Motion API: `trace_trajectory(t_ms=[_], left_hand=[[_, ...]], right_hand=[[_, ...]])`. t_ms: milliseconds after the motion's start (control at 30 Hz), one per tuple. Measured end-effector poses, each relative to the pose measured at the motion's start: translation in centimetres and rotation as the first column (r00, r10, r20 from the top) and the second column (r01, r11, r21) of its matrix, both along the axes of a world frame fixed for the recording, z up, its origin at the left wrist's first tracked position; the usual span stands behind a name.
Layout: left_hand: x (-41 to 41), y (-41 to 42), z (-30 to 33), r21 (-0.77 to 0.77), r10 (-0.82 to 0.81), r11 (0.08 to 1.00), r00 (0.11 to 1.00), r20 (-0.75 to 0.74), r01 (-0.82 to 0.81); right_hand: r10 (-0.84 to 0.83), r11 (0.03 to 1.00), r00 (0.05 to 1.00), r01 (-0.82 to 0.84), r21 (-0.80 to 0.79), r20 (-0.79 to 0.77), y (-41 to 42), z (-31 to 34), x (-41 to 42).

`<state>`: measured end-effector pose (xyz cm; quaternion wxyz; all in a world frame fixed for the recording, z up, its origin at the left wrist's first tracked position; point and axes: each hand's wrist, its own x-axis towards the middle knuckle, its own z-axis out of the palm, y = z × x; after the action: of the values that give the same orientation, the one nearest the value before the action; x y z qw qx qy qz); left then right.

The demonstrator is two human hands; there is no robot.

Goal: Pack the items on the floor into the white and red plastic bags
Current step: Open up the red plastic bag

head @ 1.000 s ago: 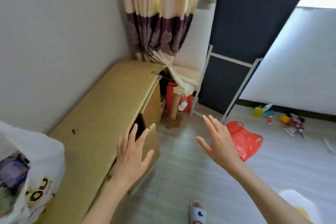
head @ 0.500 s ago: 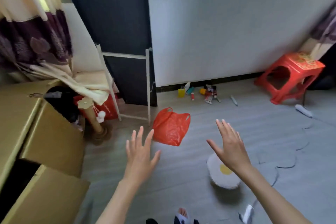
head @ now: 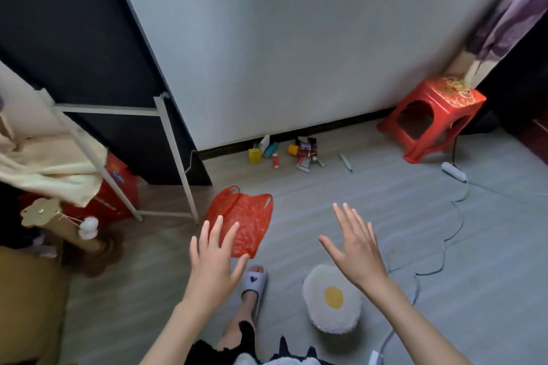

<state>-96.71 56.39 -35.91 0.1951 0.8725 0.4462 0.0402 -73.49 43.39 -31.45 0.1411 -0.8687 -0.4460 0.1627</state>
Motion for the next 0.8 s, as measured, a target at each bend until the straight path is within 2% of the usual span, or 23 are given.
trace_trajectory(t_ms=[100,200,300,367,600,733,800], left_hand=[[4.5,4.5,-0.7,0.010,-0.064,0.998,0.997,-0.038,0.065],[9.3,9.1,0.1,0.072,-0.108,0.992,0.994,-0.004,0.108],[13.6,13.4,0.7,0.140,-0.183,0.973,0.983,-0.013,0.184],[15.8,15.1,0.0,0.102,-0.201,0.973,0.979,-0.042,0.205],[21.5,16.9,-2.9,-0.001,-0.170,0.985,0.976,-0.138,0.172],[27.1,18.8,-4.4,0.015,-0.178,0.983,0.968,-0.176,0.183],[30.4,19.7,-5.4,0.000,-0.119,0.993,0.973,-0.198,0.121]], right_hand=[[-0.048,0.999,0.999,0.048,-0.004,0.001,4.2,-0.4,3.9],[-0.035,0.999,0.999,0.035,-0.033,0.004,9.0,-0.1,6.9],[-0.032,0.999,0.999,0.032,0.010,-0.006,13.5,0.4,9.8],[-0.041,0.999,0.999,0.042,0.027,-0.019,15.3,0.4,11.6],[-0.040,0.994,0.994,0.029,-0.105,-0.103,17.6,-3.0,18.8],[0.039,0.990,0.990,-0.057,-0.131,-0.135,19.9,-5.1,24.5],[0.099,0.984,0.984,-0.119,-0.134,-0.148,21.8,-6.3,27.8]])
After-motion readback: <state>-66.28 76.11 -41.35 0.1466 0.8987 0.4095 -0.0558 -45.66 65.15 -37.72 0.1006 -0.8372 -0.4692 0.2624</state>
